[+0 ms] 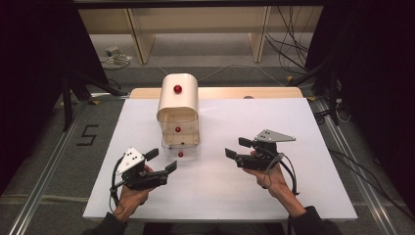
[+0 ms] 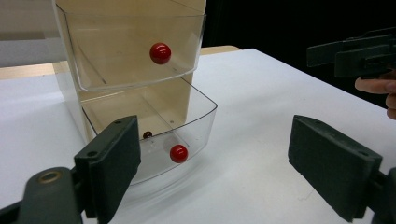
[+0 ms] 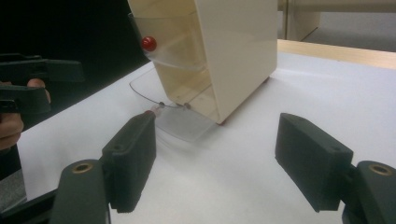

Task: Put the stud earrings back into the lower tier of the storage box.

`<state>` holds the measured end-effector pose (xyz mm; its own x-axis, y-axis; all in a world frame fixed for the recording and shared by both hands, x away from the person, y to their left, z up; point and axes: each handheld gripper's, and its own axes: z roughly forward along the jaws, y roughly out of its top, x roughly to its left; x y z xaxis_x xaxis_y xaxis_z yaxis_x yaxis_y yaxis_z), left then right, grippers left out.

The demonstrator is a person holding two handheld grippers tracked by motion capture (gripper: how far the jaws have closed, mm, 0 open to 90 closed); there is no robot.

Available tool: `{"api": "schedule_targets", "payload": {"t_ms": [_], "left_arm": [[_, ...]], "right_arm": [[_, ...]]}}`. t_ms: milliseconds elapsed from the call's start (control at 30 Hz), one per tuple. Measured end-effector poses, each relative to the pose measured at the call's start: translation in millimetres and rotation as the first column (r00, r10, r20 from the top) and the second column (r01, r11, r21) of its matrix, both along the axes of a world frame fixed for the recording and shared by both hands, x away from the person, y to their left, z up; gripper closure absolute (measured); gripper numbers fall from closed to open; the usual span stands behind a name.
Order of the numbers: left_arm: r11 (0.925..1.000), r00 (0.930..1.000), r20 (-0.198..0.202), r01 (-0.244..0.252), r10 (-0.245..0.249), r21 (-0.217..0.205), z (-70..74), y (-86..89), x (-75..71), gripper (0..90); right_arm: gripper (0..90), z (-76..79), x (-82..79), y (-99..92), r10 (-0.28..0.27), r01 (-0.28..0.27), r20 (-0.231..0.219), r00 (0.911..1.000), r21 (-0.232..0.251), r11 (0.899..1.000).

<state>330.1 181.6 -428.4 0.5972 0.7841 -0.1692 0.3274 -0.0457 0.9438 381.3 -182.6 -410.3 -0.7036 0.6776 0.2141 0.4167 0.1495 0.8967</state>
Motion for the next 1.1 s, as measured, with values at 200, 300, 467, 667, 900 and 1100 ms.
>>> {"api": "schedule_targets", "payload": {"t_ms": [200, 300, 467, 667, 900, 1100], "left_arm": [[1.0000, 0.9999, -0.008, 0.009, -0.009, 0.003, -0.7, 0.2, 1.6, 17.8], [1.0000, 0.9999, -0.010, 0.009, -0.009, 0.002, -1.1, -0.1, 2.5, 18.2], [0.9999, 0.9999, -0.013, 0.010, -0.010, 0.005, -1.5, -1.1, 3.4, 18.7], [0.9999, 0.9999, -0.007, 0.009, -0.009, 0.012, -1.2, -0.5, 5.4, 19.5], [0.9999, 0.9999, -0.009, 0.015, -0.015, 0.006, -0.5, -1.6, 6.3, 20.6], [0.9997, 0.9998, -0.003, 0.020, -0.020, 0.011, -1.2, -1.4, 7.7, 23.1]], "right_arm": [[29.4, -2.1, -2.5, -6.1, -0.013, 0.013, -0.008, 0.9999, 0.000, 1.000], [29.3, -2.3, -3.1, -6.6, -0.013, 0.013, -0.001, 0.9999, -0.001, 1.000], [29.1, -2.3, -6.0, -9.8, -0.013, 0.013, 0.005, 0.9999, 0.004, 1.000], [28.8, -4.2, -7.6, -13.3, -0.019, 0.018, 0.008, 0.9998, 0.009, 1.000], [28.5, -6.0, -10.9, -17.2, -0.036, 0.035, 0.010, 0.9993, 0.018, 0.999], [28.2, -7.3, -14.7, -18.7, -0.035, 0.035, 0.024, 0.9991, 0.017, 0.999]]}}
